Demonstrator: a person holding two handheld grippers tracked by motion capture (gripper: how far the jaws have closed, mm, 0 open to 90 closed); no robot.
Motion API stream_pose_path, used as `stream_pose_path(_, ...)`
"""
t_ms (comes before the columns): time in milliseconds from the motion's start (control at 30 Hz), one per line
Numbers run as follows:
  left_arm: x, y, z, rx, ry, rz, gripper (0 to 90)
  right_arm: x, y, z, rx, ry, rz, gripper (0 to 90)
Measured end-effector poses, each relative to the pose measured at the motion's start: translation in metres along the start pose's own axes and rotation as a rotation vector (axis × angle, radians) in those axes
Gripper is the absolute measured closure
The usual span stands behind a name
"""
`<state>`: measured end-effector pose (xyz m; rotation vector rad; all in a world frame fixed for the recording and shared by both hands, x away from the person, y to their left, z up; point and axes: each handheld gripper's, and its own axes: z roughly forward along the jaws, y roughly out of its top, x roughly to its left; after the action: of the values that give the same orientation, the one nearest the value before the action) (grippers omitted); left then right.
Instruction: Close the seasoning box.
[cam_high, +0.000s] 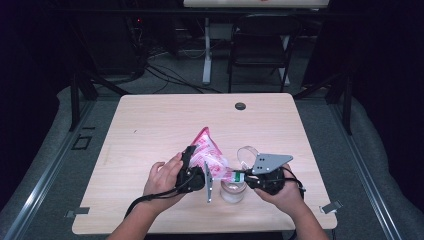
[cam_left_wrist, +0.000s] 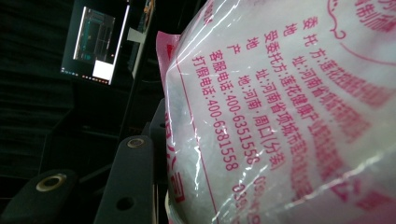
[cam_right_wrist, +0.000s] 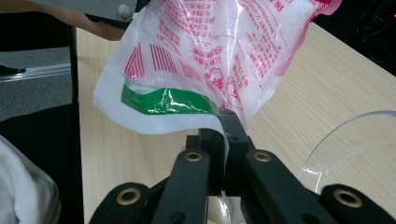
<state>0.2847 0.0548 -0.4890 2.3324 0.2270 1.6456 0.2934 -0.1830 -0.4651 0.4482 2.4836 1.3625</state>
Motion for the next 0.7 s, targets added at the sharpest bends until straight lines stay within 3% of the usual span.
stream_pose_path(700, -0.0027, 0.0029, 0.0016, -0.011, 0.012, 0.03, 59.3, 0.0024, -0.0084, 0.0029, 0.026, -0.013, 0.018, 89.9)
